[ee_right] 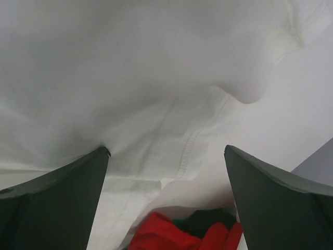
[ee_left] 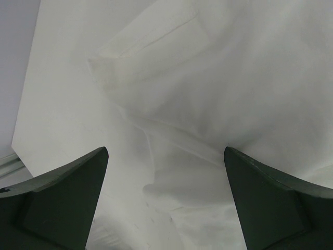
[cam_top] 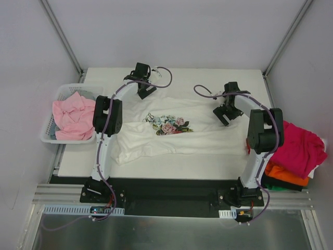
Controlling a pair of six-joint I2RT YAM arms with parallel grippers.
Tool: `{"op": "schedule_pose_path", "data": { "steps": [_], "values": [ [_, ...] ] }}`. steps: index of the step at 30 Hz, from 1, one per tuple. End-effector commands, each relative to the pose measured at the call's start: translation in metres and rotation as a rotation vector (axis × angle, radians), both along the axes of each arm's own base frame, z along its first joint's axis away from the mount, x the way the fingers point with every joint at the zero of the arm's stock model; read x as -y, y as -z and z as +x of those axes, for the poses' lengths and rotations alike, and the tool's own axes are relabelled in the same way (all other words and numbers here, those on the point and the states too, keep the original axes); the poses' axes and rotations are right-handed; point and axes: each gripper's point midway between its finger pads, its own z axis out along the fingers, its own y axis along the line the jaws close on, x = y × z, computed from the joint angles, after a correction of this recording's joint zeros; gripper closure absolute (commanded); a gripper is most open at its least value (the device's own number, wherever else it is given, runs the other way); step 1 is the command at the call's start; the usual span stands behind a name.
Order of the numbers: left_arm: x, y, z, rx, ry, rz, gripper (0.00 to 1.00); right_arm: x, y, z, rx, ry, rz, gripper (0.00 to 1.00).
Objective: Fold and stack the t-shirts
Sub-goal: Fold the tshirt
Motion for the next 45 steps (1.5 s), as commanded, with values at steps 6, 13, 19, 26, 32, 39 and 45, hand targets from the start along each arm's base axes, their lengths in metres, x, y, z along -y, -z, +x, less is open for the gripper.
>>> {"op": "schedule_pose_path", "data": {
  "steps": [6,13,19,26,32,39,45],
  "values": [
    [0.005,-0.002,-0.036,-0.073,0.027,0.039,0.04,0.003,0.003,-0.038,-0.065,-0.023,-0.013,0.0],
    [0.013,0.0,-0.054,-0.095,0.044,0.049,0.03,0.003,0.002,-0.055,-0.074,-0.027,-0.014,0.0],
    [0.022,-0.017,-0.054,-0.064,0.041,0.017,0.02,0.001,-0.003,-0.052,-0.053,-0.022,-0.003,0.0],
    [0.037,-0.063,-0.014,0.061,-0.019,-0.097,0.01,-0.004,0.002,-0.048,-0.059,-0.014,0.008,0.0],
    [0.046,-0.051,-0.016,-0.055,-0.077,-0.216,0.01,-0.007,-0.002,-0.046,-0.046,-0.014,0.016,0.0],
    [0.039,-0.053,-0.024,-0.162,-0.175,-0.33,0.01,-0.011,0.0,-0.047,-0.056,-0.014,0.035,0.0],
    [0.014,-0.045,-0.017,-0.158,-0.271,-0.331,0.01,-0.016,-0.002,-0.047,-0.049,-0.016,0.048,0.0]
  ]
}}
